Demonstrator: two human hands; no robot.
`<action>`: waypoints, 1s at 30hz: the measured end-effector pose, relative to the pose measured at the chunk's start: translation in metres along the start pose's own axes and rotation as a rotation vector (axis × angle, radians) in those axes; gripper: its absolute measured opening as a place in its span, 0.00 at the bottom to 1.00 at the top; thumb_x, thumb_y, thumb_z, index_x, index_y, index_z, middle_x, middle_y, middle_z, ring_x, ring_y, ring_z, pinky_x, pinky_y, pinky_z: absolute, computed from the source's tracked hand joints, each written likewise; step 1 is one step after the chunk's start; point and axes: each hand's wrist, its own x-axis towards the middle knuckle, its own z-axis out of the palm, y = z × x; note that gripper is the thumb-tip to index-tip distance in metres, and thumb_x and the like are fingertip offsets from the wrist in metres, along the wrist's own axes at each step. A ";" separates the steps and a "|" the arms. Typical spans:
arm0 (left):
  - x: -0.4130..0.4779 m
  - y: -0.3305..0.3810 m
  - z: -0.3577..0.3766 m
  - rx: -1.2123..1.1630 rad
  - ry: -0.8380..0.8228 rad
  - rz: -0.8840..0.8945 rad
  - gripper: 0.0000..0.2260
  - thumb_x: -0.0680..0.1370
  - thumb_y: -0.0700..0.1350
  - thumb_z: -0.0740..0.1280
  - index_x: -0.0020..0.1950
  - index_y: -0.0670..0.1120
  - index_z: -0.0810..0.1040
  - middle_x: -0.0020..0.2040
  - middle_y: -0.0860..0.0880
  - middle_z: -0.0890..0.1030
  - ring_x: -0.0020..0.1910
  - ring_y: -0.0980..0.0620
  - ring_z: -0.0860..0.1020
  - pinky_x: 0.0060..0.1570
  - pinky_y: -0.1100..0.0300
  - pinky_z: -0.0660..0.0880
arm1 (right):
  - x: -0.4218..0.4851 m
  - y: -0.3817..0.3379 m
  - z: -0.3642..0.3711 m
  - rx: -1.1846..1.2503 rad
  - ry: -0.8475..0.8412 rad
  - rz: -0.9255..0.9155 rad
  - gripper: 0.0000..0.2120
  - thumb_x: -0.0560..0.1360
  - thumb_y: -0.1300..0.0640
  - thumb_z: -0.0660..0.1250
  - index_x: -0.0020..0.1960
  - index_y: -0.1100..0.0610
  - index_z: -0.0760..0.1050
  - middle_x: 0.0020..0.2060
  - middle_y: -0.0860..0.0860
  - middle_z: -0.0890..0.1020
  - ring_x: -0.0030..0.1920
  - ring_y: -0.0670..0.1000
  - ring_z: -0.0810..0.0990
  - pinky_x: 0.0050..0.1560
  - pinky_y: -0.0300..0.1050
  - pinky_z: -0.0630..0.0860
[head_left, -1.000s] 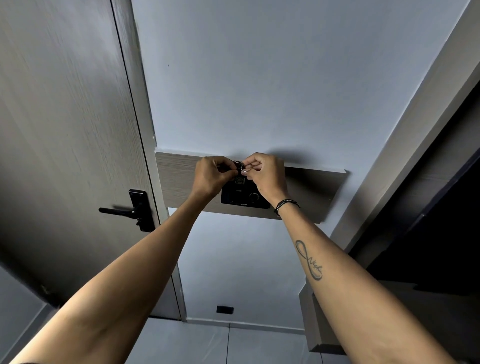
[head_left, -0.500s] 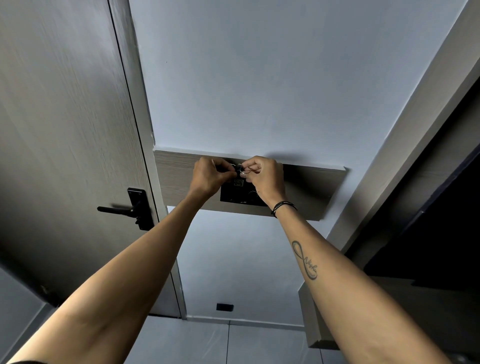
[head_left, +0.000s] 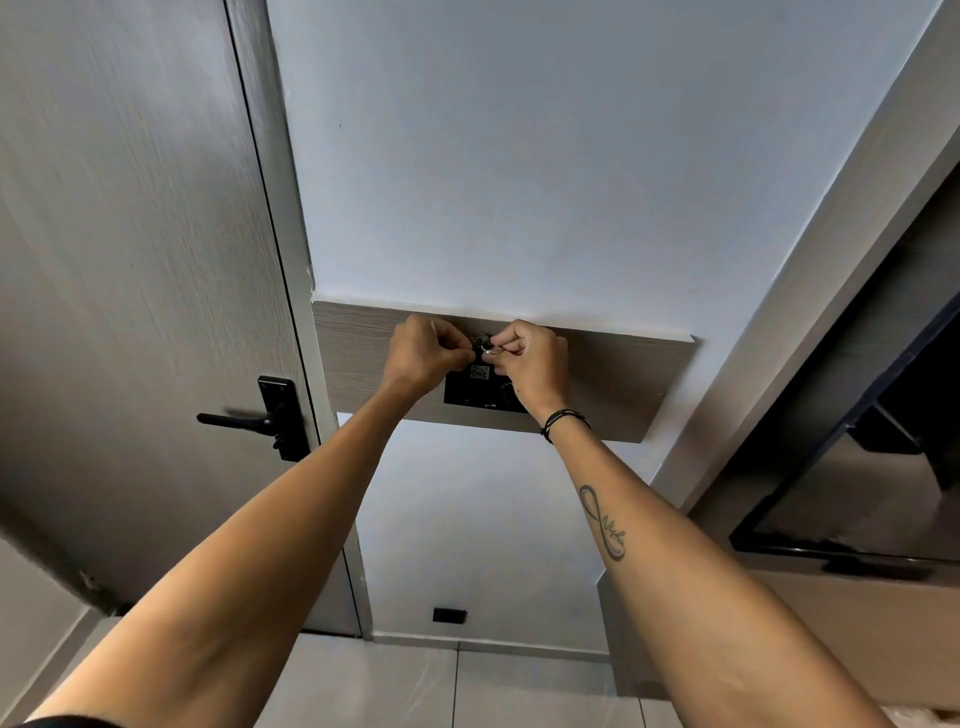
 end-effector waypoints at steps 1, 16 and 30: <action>-0.001 -0.002 0.001 -0.013 0.004 -0.006 0.02 0.71 0.41 0.81 0.41 0.45 0.90 0.36 0.48 0.89 0.39 0.49 0.88 0.47 0.50 0.87 | -0.002 0.001 0.000 0.003 0.007 0.006 0.06 0.72 0.67 0.80 0.44 0.60 0.84 0.36 0.56 0.88 0.39 0.53 0.89 0.42 0.53 0.89; -0.003 -0.001 0.003 0.023 0.023 0.004 0.03 0.72 0.44 0.82 0.43 0.46 0.90 0.36 0.49 0.89 0.38 0.53 0.88 0.47 0.53 0.87 | -0.003 0.002 -0.002 -0.110 -0.024 -0.045 0.08 0.72 0.63 0.81 0.46 0.56 0.83 0.35 0.48 0.86 0.37 0.49 0.87 0.43 0.53 0.88; -0.015 0.006 -0.001 0.148 0.066 0.022 0.04 0.74 0.43 0.81 0.47 0.46 0.89 0.43 0.49 0.89 0.45 0.51 0.87 0.52 0.52 0.84 | -0.014 -0.007 -0.016 -0.360 -0.085 -0.104 0.11 0.73 0.58 0.80 0.53 0.54 0.84 0.43 0.49 0.89 0.41 0.48 0.84 0.46 0.48 0.85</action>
